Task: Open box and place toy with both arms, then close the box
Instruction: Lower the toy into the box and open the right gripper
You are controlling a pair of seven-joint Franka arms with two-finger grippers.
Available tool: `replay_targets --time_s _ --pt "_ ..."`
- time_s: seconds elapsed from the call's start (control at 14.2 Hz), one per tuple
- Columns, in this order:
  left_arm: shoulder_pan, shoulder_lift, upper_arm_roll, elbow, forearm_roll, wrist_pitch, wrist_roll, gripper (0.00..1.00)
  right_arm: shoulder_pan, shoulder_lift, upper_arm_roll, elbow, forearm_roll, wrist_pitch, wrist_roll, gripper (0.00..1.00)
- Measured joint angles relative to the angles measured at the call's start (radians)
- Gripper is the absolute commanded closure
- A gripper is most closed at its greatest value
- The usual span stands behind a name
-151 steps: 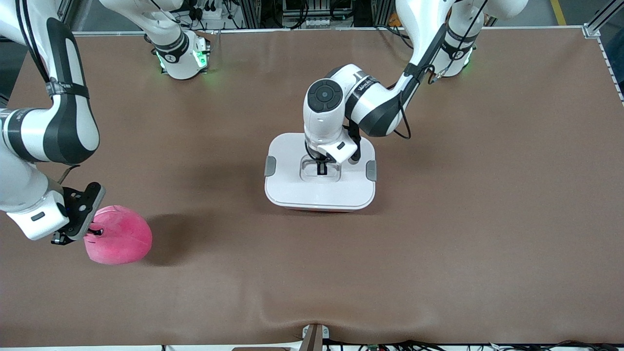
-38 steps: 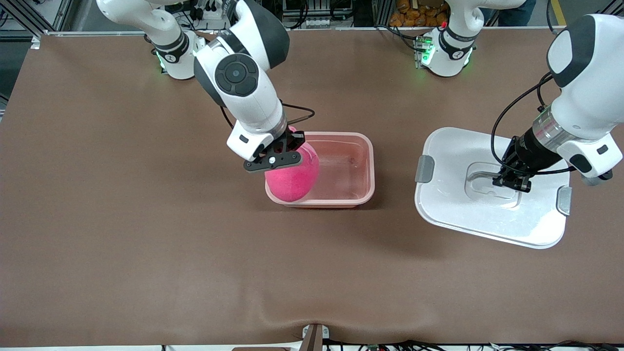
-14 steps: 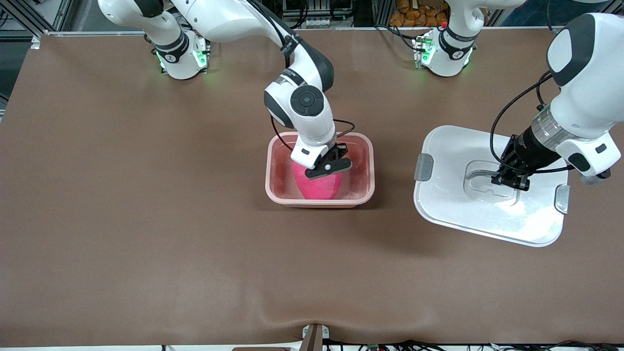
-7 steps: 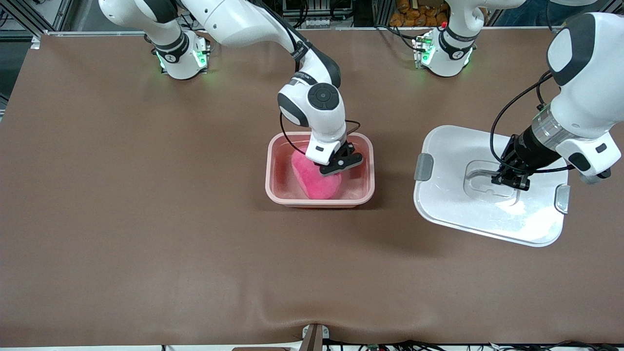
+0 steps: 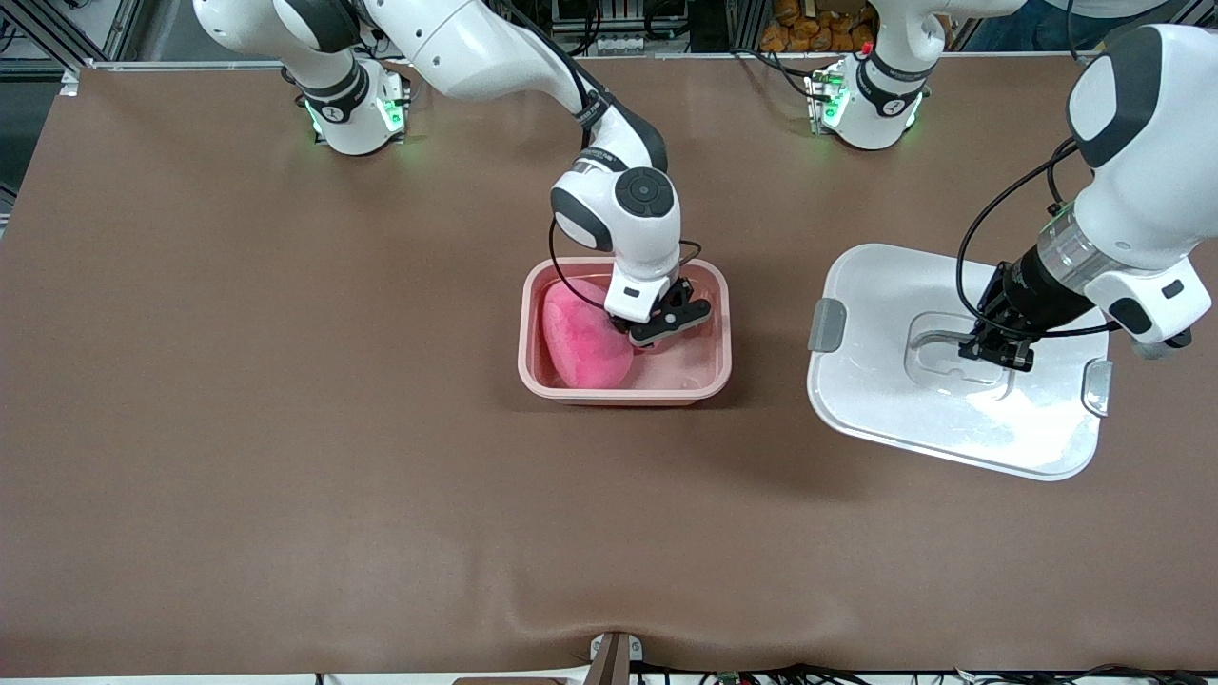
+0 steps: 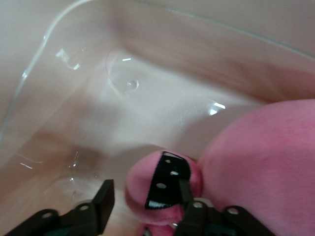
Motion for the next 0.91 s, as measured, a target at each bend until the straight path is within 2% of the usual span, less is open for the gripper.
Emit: replay_targets --time_s 0.49,0.91 --pt "0.000 0.000 0.000 -0.001 0.000 -0.003 0.000 1.00 -0.020 -0.046 -0.016 0.062 0.000 -0.003 0.045 0.00" --pt "-0.001 -0.001 -0.002 -0.002 0.000 -0.006 0.000 1.00 -0.153 -0.179 -0.019 0.066 0.001 -0.064 0.055 0.00"
